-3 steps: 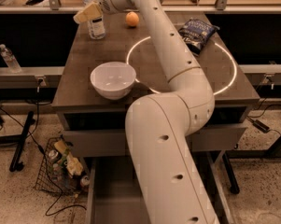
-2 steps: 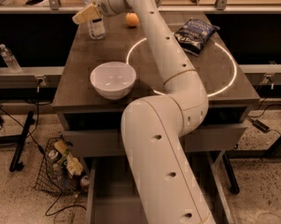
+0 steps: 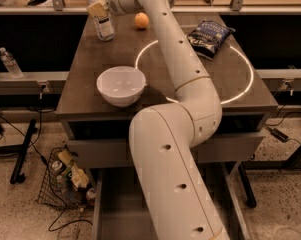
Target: Place blue plastic bottle into middle drawer
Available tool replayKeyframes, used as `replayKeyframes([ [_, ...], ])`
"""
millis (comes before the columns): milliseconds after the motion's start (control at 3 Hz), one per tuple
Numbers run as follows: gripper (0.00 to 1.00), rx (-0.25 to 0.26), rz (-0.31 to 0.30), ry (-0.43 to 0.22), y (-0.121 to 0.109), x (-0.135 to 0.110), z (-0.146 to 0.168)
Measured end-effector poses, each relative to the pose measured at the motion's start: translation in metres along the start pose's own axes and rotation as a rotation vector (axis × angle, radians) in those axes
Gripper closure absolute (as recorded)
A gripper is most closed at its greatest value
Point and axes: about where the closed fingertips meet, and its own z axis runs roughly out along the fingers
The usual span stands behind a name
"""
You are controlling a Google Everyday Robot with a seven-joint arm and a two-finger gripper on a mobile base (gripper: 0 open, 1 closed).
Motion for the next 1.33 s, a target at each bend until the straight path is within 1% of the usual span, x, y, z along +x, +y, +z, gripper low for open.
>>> replayKeyframes([
  [333, 0.82, 0.022, -0.032, -0.018, -0.008, -0.013, -0.014],
  [667, 1.0, -0.03, -0.097, -0.074, 0.0, -0.044, -0.05],
  [1000, 1.0, -0.051, -0.102, -0.113, -0.002, -0.067, -0.108],
  [1333, 1.0, 0.035, -0.041, -0.135, -0.024, -0.071, -0.194],
])
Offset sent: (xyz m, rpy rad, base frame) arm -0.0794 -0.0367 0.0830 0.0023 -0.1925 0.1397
